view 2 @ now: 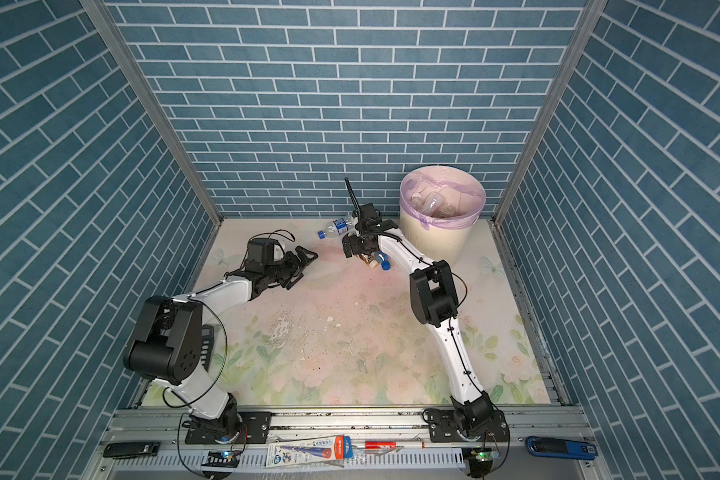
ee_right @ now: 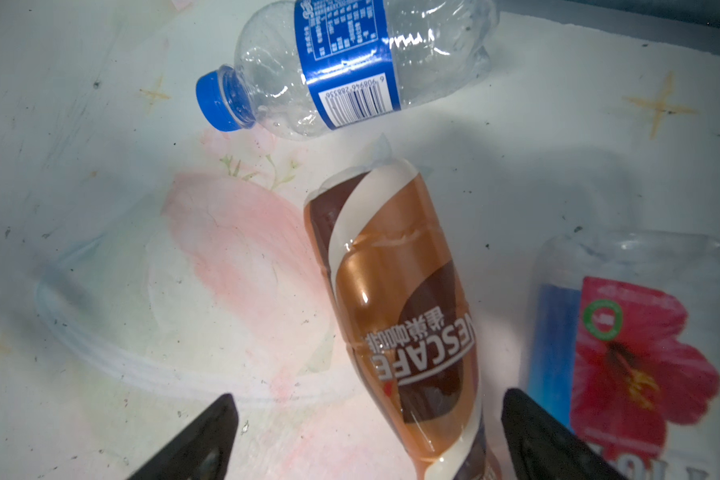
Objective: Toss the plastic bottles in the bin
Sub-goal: 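Lower the right gripper over the Nescafe bottle and close on it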
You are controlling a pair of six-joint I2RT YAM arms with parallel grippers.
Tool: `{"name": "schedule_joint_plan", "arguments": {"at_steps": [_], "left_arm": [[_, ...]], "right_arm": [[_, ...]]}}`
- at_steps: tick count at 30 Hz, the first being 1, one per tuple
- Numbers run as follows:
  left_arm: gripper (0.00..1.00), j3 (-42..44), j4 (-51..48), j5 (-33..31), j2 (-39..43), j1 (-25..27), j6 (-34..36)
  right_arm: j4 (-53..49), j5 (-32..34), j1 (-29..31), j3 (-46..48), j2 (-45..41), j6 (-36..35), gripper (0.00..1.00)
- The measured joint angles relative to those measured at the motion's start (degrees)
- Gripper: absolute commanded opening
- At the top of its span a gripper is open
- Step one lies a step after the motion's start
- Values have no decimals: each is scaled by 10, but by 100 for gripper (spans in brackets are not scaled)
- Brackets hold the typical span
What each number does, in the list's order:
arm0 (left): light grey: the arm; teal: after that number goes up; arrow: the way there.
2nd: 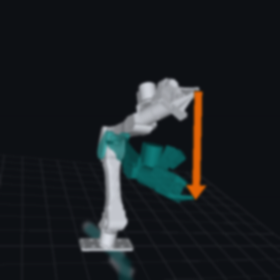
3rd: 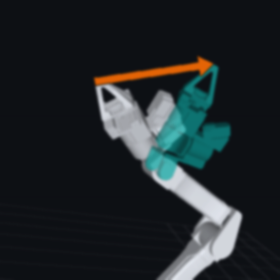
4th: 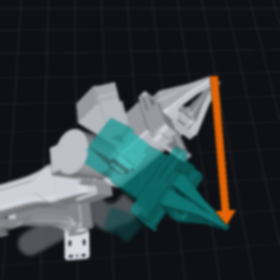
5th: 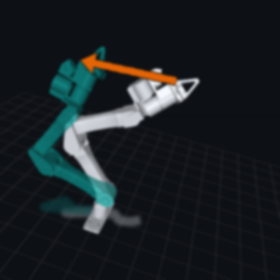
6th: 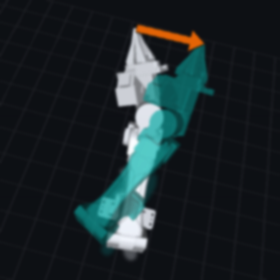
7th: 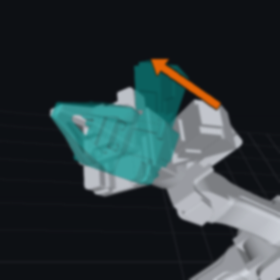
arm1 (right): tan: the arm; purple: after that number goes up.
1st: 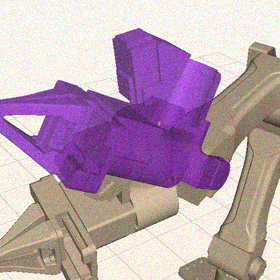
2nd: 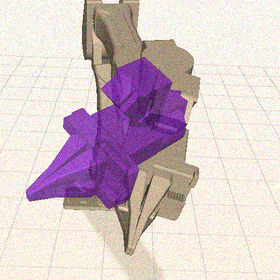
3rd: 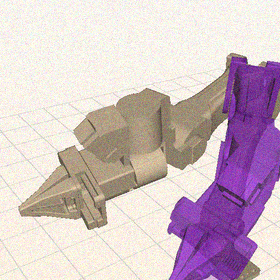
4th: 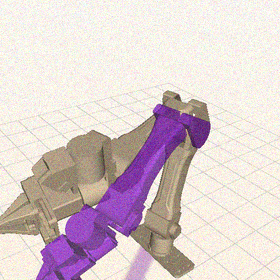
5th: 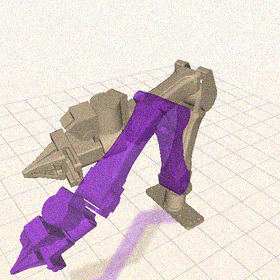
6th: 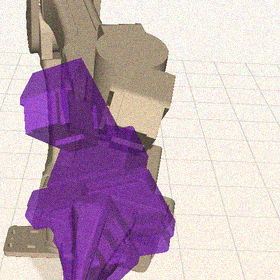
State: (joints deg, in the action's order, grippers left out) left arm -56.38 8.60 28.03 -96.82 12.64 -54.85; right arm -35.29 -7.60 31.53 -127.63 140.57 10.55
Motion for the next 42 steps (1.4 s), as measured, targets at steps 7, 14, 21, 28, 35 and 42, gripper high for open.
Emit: {"name": "schedule_joint_plan", "arguments": {"at_steps": [7, 14, 21, 28, 35, 42], "left_arm": [[99, -8, 1, -2, -9, 17, -2], [99, -16, 1, -1, -17, 18, -2], [99, -17, 3, 0, -17, 18, -2], [99, -17, 3, 1, -17, 17, -2], [99, -17, 3, 1, -17, 12, -2], [99, -17, 23, 7, -17, -13, -14]], "right_arm": [[-1, -8, -4, 10, 0, -3, 98], [-2, -28, -5, 10, 0, -3, 98], [-8, -43, -4, 9, 1, -3, 97], [-14, -58, 1, 9, 1, -3, 97], [-25, -71, 8, 8, 1, -3, 97], [-35, -75, 14, 6, 1, -3, 98]]}}
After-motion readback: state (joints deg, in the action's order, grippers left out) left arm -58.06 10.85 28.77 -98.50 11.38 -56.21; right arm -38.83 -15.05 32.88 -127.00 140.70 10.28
